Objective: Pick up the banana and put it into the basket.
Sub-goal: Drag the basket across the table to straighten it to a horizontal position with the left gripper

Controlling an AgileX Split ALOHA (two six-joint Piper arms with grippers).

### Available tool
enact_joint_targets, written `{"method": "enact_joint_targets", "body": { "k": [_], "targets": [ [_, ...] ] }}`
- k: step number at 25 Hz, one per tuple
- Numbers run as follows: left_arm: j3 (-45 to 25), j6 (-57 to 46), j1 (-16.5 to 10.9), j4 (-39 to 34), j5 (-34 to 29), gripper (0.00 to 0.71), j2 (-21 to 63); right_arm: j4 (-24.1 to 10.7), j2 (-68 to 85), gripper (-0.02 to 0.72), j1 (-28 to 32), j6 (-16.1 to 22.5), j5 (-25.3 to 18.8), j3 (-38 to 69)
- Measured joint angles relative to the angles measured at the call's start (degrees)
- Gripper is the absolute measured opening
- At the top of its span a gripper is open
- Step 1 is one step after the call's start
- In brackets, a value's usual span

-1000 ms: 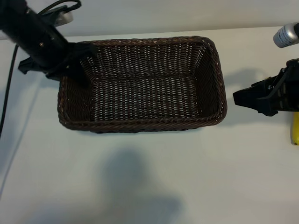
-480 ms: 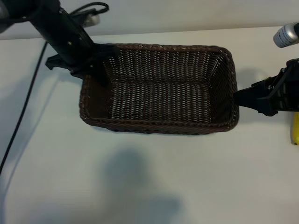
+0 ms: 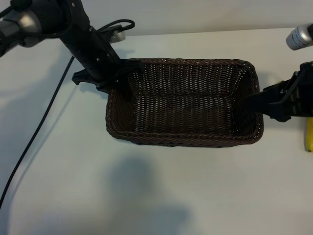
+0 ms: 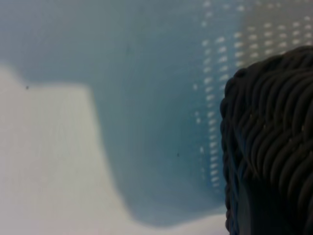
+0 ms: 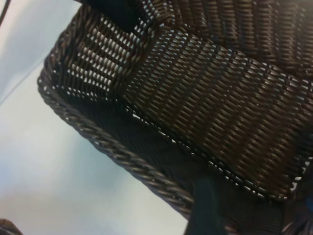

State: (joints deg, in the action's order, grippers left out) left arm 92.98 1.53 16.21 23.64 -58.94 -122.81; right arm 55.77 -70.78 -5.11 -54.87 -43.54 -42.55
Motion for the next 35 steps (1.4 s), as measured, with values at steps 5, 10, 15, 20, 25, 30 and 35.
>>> {"method": "enact_joint_targets", "body": {
  "k": [5, 10, 15, 20, 25, 30, 35],
  "targets": [
    [0.0, 0.0, 0.0, 0.07, 0.82, 0.168, -1.55, 0.0, 0.0, 0.536, 0.0, 0.0, 0.0, 0.0],
    [0.0, 0.05, 0.0, 0.14, 1.1, 0.168, -2.83, 0.0, 0.0, 0.536, 0.0, 0.0, 0.0, 0.0],
    [0.0, 0.16, 0.0, 0.38, 1.21, 0.168, -2.87, 0.0, 0.0, 0.536, 0.0, 0.0, 0.0, 0.0],
    [0.0, -0.01, 0.0, 0.38, 1.06, 0.173, -2.87, 0.0, 0.0, 0.536, 0.0, 0.0, 0.0, 0.0],
    [0.0, -0.07, 0.0, 1.81, -0.06, 0.355, -2.87, 0.0, 0.0, 0.536, 0.0, 0.0, 0.0, 0.0],
    [0.0, -1.16, 0.0, 1.93, -0.36, 0.52, -2.87, 0.0, 0.0, 0.536, 0.0, 0.0, 0.0, 0.0],
    [0.0, -1.53, 0.0, 1.97, -0.97, 0.541, -2.49, 0.0, 0.0, 0.536, 0.0, 0.0, 0.0, 0.0]
  ]
}}
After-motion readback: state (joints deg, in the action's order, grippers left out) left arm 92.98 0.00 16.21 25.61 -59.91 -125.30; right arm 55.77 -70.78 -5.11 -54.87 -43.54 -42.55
